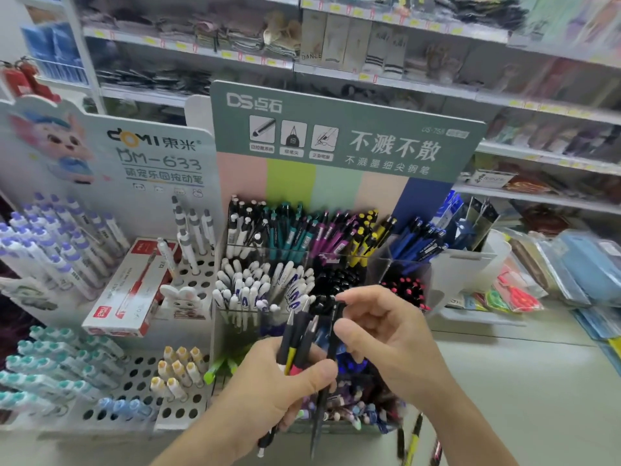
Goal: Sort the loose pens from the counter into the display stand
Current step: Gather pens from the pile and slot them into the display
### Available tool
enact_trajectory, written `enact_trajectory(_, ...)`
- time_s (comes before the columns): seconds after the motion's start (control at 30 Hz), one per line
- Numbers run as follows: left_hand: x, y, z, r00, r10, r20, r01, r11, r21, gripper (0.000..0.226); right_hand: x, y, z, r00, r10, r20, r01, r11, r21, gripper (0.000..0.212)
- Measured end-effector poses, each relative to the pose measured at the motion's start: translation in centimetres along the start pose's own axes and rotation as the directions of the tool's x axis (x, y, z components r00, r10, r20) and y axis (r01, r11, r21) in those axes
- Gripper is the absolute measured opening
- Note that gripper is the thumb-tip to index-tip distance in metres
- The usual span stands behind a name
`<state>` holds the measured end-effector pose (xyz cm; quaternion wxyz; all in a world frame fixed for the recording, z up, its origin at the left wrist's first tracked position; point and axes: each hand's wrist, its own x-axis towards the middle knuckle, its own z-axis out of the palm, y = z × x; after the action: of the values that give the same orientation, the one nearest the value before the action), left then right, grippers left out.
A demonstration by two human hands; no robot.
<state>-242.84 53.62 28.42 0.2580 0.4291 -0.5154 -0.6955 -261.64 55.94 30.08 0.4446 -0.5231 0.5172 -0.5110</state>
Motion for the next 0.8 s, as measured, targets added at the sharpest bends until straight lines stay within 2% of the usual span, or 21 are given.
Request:
enact_trajectory(0.07, 0.1, 0.1, 0.1, 0.998, 0.024, -0.064, -0.025, 1.000, -0.016, 0.037, 0.5, -0.7, -0.4, 0.998, -0.070, 0.004, 0.070, 0.997, -0.012, 0.020)
enact_trajectory(0.13, 0.4, -0.2, -0.2, 0.980, 0.005, -0.198, -0.021, 0.997, -0.079, 0.034, 1.1, -1.2, -0.9, 0.961, -0.207, -0.183, 0.194, 0.977, -0.087, 0.020)
enact_trajectory(0.17, 0.6, -0.3, -0.3, 0.964, -0.021, -0.267, -0.017, 0.990, -0.139, 0.030, 1.4, -1.4, -1.2, 0.893, -0.296, -0.338, 0.255, 0.953, -0.163, 0.021)
enact_trajectory(0.2, 0.9, -0.5, -0.5, 0.947, -0.047, -0.317, -0.021, 0.978, -0.209, 0.026, 1.7, -1.6, -1.6, 0.788, -0.389, -0.478, 0.303, 0.920, -0.249, 0.022)
enact_trajectory(0.23, 1.0, -0.5, -0.6, 0.938, -0.066, -0.341, -0.032, 0.961, -0.274, 0.025, 2.1, -1.6, -2.0, 0.677, -0.478, -0.560, 0.336, 0.877, -0.342, 0.022)
enact_trajectory(0.27, 1.0, -0.4, -0.6, 0.936, -0.081, -0.343, -0.038, 0.944, -0.329, 0.027, 2.5, -1.4, -2.0, 0.606, -0.556, -0.570, 0.362, 0.830, -0.424, 0.022)
enact_trajectory(0.3, 1.0, -0.3, -0.5, 0.942, -0.094, -0.323, -0.038, 0.924, -0.380, 0.031, 2.8, -0.9, -1.8, 0.581, -0.612, -0.536, 0.384, 0.787, -0.483, 0.021)
enact_trajectory(0.47, 0.6, -0.2, 0.1, 0.975, -0.110, -0.192, -0.028, 0.799, -0.601, 0.034, 4.2, 2.6, -0.6, 0.618, -0.718, -0.320, 0.433, 0.650, -0.624, 0.015)
enact_trajectory(0.53, 0.5, -0.3, 0.0, 0.981, -0.094, -0.170, -0.038, 0.765, -0.642, 0.035, 4.6, 3.5, -0.6, 0.696, -0.680, -0.231, 0.377, 0.620, -0.688, 0.012)
enact_trajectory(0.63, 0.3, -0.1, -0.2, 0.989, -0.079, -0.126, -0.027, 0.736, -0.676, 0.035, 4.8, 4.7, -0.2, 0.808, -0.586, -0.063, 0.292, 0.491, -0.821, 0.007)
enact_trajectory(0.73, 0.2, -0.2, -0.3, 0.996, -0.062, -0.071, -0.005, 0.716, -0.698, 0.038, 4.2, 5.5, -0.1, 0.867, -0.499, 0.000, 0.273, 0.475, -0.837, 0.033)
enact_trajectory(0.8, 0.2, -0.4, -0.4, 0.997, -0.066, -0.031, 0.026, 0.710, -0.704, 0.038, 4.0, 5.7, -0.4, 0.867, -0.498, 0.022, 0.277, 0.445, -0.852, 0.038)
